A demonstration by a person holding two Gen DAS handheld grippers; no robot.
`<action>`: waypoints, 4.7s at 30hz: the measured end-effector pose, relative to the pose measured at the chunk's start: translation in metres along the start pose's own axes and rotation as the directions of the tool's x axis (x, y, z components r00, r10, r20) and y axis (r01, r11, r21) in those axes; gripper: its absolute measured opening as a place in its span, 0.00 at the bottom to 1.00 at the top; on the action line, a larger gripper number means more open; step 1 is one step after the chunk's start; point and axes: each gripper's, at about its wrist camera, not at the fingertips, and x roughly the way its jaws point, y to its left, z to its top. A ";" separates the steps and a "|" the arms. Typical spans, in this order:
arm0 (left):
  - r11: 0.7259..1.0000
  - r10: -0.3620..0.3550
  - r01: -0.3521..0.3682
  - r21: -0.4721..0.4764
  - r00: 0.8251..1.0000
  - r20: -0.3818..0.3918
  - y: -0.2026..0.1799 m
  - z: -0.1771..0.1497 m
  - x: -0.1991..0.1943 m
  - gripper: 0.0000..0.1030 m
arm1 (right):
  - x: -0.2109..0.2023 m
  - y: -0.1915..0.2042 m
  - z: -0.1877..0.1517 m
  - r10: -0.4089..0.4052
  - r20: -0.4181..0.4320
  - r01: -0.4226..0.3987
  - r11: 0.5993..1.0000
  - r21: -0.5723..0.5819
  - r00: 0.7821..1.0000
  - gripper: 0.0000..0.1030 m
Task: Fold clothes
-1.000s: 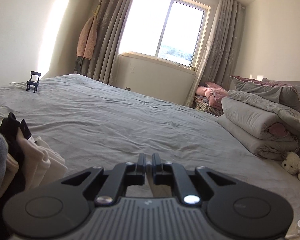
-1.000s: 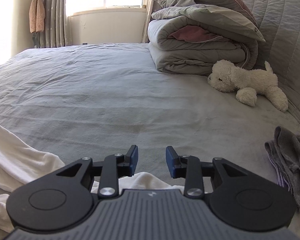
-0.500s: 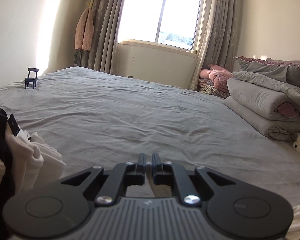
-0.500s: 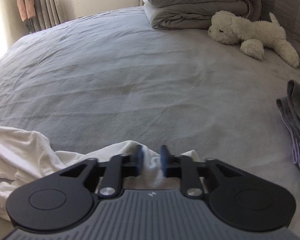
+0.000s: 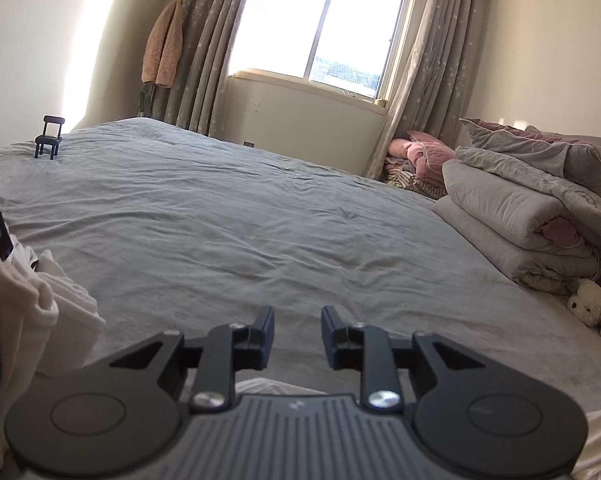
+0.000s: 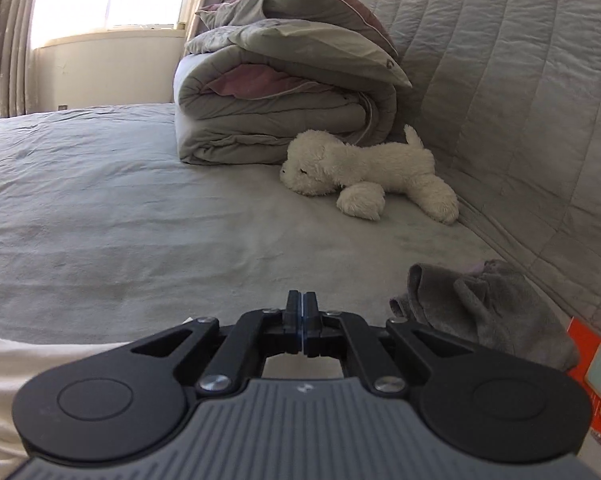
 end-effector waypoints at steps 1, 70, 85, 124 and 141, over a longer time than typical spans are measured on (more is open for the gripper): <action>1.000 0.006 -0.006 0.022 1.000 -0.010 -0.005 0.000 -0.001 0.62 | 0.001 0.000 -0.001 -0.010 -0.002 0.010 1.000 -0.008 1.000 0.00; 0.547 -0.628 0.482 -0.684 0.777 0.045 0.004 -0.033 -0.086 1.00 | -0.016 0.029 -0.036 0.472 -0.284 -0.425 0.880 0.212 0.835 0.68; 0.332 -0.551 0.116 -0.936 0.829 -0.093 0.028 -0.067 -0.045 1.00 | -0.017 0.040 -0.038 0.445 -0.314 -0.393 0.894 0.216 0.838 0.77; 0.912 -0.298 0.126 -0.389 0.858 -0.420 -0.005 -0.026 -0.061 1.00 | -0.027 0.053 -0.035 0.364 -0.264 -0.337 0.931 0.141 0.893 0.97; 0.567 -0.163 0.721 0.398 0.572 -0.804 -0.166 -0.047 -0.137 1.00 | -0.035 0.034 -0.026 0.397 -0.231 -0.354 0.912 0.205 0.888 0.97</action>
